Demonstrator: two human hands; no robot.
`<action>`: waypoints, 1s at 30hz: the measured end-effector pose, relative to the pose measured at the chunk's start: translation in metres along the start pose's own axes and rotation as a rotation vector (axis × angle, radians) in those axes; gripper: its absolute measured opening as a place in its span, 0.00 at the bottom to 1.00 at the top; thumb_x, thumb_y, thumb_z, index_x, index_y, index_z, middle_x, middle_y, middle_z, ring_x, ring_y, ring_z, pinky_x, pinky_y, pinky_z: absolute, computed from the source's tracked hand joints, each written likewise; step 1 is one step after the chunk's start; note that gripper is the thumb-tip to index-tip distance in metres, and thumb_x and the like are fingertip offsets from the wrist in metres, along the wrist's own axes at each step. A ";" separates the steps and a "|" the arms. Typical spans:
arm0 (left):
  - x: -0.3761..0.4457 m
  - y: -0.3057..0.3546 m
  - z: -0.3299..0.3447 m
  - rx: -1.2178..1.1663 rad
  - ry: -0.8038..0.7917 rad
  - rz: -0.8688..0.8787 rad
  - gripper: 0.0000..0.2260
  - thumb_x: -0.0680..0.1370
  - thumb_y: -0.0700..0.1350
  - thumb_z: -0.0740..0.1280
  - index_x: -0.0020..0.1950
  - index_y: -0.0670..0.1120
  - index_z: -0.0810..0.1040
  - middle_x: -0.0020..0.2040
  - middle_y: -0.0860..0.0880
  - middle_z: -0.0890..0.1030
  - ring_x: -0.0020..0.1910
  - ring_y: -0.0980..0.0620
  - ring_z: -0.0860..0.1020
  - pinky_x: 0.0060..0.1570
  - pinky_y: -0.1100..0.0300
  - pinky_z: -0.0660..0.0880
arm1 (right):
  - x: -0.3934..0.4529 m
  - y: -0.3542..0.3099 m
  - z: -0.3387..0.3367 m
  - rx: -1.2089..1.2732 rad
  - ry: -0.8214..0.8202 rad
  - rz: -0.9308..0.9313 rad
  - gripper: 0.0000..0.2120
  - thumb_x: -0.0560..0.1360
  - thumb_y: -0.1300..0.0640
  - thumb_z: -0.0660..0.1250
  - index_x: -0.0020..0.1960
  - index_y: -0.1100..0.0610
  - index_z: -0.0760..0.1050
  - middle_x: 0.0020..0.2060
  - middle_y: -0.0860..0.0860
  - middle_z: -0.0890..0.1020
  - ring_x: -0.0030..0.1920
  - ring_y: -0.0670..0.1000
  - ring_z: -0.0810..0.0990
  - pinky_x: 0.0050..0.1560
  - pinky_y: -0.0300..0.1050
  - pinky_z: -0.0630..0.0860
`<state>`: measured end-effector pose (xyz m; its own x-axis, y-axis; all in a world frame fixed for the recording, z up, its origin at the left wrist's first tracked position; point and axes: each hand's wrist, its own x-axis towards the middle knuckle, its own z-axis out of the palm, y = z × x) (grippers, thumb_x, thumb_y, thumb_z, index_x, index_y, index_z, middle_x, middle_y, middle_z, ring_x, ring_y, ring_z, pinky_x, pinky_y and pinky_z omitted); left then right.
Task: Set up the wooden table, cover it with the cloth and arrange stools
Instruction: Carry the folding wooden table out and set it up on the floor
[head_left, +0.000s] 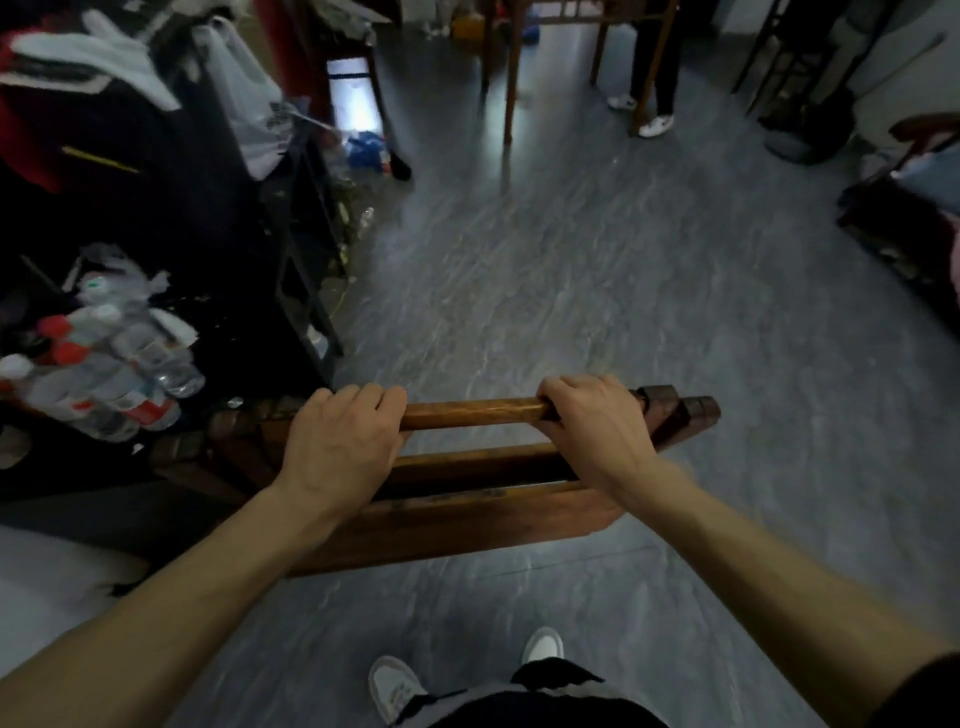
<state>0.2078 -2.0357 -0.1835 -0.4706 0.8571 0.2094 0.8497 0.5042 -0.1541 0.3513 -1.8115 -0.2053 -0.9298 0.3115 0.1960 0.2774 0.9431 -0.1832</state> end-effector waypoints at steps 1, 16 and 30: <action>0.015 0.016 0.000 -0.001 -0.016 0.030 0.10 0.73 0.49 0.73 0.44 0.45 0.75 0.34 0.47 0.75 0.31 0.44 0.74 0.31 0.53 0.67 | -0.008 0.020 -0.002 0.007 -0.011 0.031 0.10 0.77 0.45 0.67 0.44 0.51 0.73 0.35 0.46 0.74 0.34 0.50 0.71 0.41 0.45 0.62; 0.244 0.206 0.026 -0.182 -0.019 0.462 0.12 0.71 0.51 0.75 0.43 0.48 0.75 0.33 0.51 0.76 0.28 0.49 0.74 0.27 0.55 0.71 | -0.058 0.255 -0.067 -0.012 0.035 0.507 0.09 0.73 0.47 0.72 0.41 0.51 0.77 0.33 0.46 0.78 0.34 0.50 0.76 0.37 0.44 0.63; 0.518 0.353 0.083 -0.334 0.013 0.875 0.12 0.70 0.51 0.76 0.45 0.48 0.76 0.34 0.50 0.77 0.29 0.49 0.75 0.29 0.57 0.68 | -0.013 0.447 -0.095 -0.090 0.090 0.999 0.07 0.73 0.49 0.73 0.40 0.48 0.77 0.33 0.44 0.77 0.35 0.47 0.74 0.39 0.42 0.63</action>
<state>0.2443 -1.4050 -0.2091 0.3692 0.9153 0.1612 0.9257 -0.3775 0.0231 0.5105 -1.3826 -0.1985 -0.2400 0.9686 0.0650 0.9407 0.2486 -0.2308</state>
